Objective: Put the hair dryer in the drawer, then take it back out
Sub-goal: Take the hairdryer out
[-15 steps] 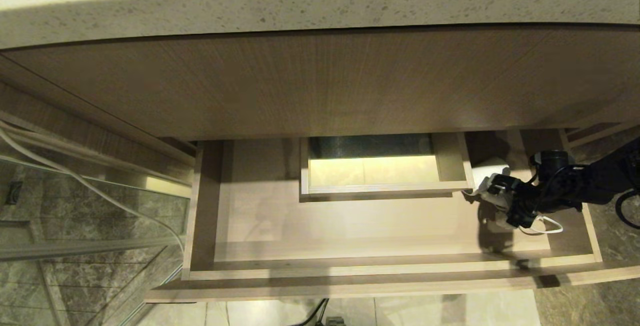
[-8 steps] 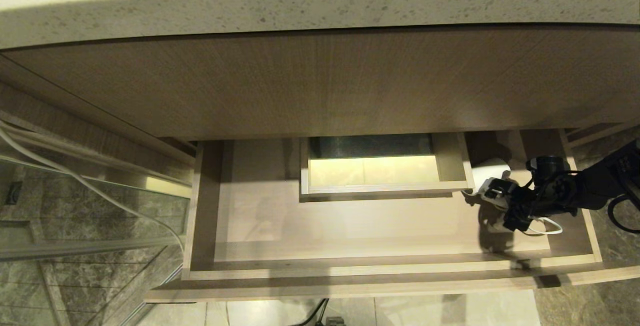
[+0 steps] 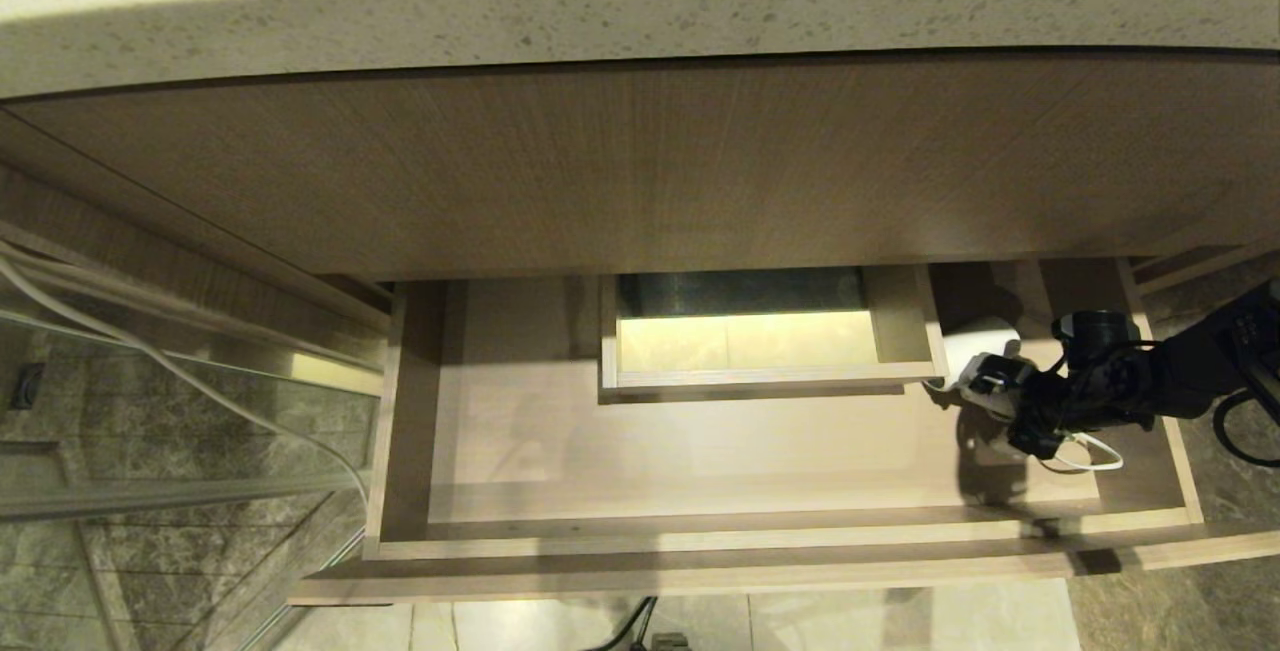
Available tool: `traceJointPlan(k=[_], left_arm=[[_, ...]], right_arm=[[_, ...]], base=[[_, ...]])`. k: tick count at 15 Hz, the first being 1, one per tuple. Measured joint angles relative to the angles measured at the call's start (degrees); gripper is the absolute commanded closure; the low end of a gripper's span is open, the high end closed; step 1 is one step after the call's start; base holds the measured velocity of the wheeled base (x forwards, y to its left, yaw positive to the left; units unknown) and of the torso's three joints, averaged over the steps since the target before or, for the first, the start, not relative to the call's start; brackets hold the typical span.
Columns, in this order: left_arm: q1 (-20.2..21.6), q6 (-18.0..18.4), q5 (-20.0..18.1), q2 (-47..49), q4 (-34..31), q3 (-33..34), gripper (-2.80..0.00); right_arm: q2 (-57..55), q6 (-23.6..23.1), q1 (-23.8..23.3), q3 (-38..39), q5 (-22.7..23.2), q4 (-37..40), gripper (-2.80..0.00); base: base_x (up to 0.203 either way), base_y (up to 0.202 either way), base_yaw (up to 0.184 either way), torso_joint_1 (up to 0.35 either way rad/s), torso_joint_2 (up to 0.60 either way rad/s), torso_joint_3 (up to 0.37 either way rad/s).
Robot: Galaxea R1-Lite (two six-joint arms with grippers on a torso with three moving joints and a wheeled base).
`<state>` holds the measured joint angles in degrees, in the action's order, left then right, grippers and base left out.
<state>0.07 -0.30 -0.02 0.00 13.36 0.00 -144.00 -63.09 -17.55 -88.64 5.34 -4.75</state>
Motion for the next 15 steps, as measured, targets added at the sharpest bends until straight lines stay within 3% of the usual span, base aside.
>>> traceJointPlan(k=[15], left_arm=[[0.0, 0.01, 0.02, 0.0, 0.0, 0.0, 0.0]], right_arm=[[3.2, -0.34, -0.02, -1.0, 0.15, 2.95, 0.0]], base=[[0.0, 0.0, 0.0, 0.0, 0.0, 0.0]])
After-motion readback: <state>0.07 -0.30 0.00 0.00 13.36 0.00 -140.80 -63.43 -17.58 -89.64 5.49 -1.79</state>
